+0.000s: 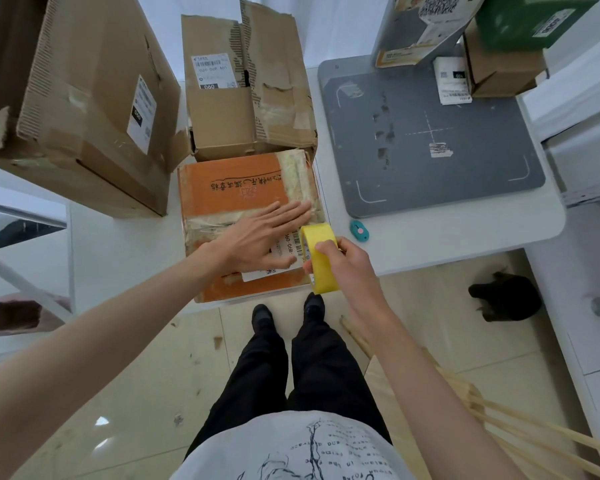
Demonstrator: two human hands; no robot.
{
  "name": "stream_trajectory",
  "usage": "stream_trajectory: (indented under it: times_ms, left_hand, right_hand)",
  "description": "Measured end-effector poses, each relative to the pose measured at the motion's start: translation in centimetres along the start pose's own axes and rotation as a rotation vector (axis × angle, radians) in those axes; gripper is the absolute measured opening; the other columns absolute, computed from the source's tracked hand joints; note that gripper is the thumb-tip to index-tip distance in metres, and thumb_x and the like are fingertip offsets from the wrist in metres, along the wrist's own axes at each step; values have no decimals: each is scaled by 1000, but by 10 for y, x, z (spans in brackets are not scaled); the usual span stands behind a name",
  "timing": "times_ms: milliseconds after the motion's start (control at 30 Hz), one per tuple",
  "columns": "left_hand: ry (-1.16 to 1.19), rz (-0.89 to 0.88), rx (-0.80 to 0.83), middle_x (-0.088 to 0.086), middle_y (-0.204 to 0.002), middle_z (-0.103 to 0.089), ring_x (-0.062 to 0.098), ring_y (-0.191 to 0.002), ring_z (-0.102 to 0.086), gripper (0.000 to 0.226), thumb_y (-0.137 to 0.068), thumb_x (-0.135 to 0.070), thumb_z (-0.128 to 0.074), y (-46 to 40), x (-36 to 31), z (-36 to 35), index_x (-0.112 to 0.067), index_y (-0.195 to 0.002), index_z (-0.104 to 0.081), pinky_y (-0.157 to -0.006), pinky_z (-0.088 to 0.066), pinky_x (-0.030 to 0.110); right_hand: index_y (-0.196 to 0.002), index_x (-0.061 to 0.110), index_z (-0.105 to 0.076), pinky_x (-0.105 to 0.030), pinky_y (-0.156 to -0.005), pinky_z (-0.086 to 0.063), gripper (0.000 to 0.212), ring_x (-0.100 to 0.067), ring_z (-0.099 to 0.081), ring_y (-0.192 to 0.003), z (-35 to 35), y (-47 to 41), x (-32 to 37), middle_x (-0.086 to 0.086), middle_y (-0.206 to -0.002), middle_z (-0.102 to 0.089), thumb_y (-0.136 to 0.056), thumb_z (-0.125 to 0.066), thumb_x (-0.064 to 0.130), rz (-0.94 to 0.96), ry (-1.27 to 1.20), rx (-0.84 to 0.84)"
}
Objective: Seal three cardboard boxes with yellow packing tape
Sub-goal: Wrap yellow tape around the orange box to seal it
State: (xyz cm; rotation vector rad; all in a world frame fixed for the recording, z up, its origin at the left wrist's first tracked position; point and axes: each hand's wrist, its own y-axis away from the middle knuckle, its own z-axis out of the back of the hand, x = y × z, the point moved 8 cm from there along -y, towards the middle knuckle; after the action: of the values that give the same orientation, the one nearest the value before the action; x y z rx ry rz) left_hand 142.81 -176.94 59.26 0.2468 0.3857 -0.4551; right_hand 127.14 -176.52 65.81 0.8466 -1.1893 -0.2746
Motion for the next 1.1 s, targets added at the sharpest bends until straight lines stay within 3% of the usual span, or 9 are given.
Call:
stream_trajectory:
  times_ms: [133, 233, 467, 667, 967, 1100]
  left_hand:
    - [-65, 27, 74, 0, -170, 13, 13, -156, 13, 132, -74, -94, -49, -2, 1, -3, -15, -161, 11, -128, 5, 42]
    - [-121, 38, 98, 0, -169, 16, 15, -156, 15, 145, -63, -100, -50, -5, 1, -7, -14, -161, 13, -127, 7, 43]
    - [-127, 59, 75, 1, -170, 12, 16, -156, 13, 142, -64, -95, -55, -6, -3, -7, -14, -162, 9, -127, -1, 50]
    - [-134, 65, 106, 1, -170, 15, 17, -156, 14, 142, -64, -97, -52, -9, -3, -9, -16, -162, 10, -127, 2, 50]
    - [-191, 53, 118, 3, -169, 17, 23, -156, 14, 136, -69, -94, -49, -10, -3, -11, -16, -161, 14, -126, 0, 53]
    - [-189, 48, 129, -2, -170, 16, 26, -156, 11, 132, -70, -91, -50, -10, -5, -12, -20, -161, 14, -126, 0, 54]
  right_hand:
    - [-102, 16, -68, -39, -88, -55, 21, -13, -72, -83, -3, 3, -1, 0, -82, -78, -98, -54, 31, 15, 16, 3]
    - [-98, 19, -69, -34, -85, -56, 23, -11, -73, -79, -3, 6, 2, 1, -79, -77, -101, -55, 36, 51, 53, 2]
    - [-92, 20, -69, -39, -81, -60, 31, -10, -72, -68, 5, 24, -4, 2, -71, -75, -101, -54, 45, 64, 118, -62]
    - [-102, 18, -66, -41, -87, -59, 17, -10, -73, -75, -4, 26, -11, 3, -76, -77, -99, -53, 29, -30, 121, 28]
    - [-106, 19, -66, -37, -83, -59, 24, -9, -73, -74, 1, 33, -34, 3, -76, -77, -102, -54, 40, -67, 142, -20]
    - [-100, 19, -65, -42, -87, -58, 24, -12, -72, -74, 2, 32, -34, 2, -73, -75, -101, -54, 40, -62, 158, -56]
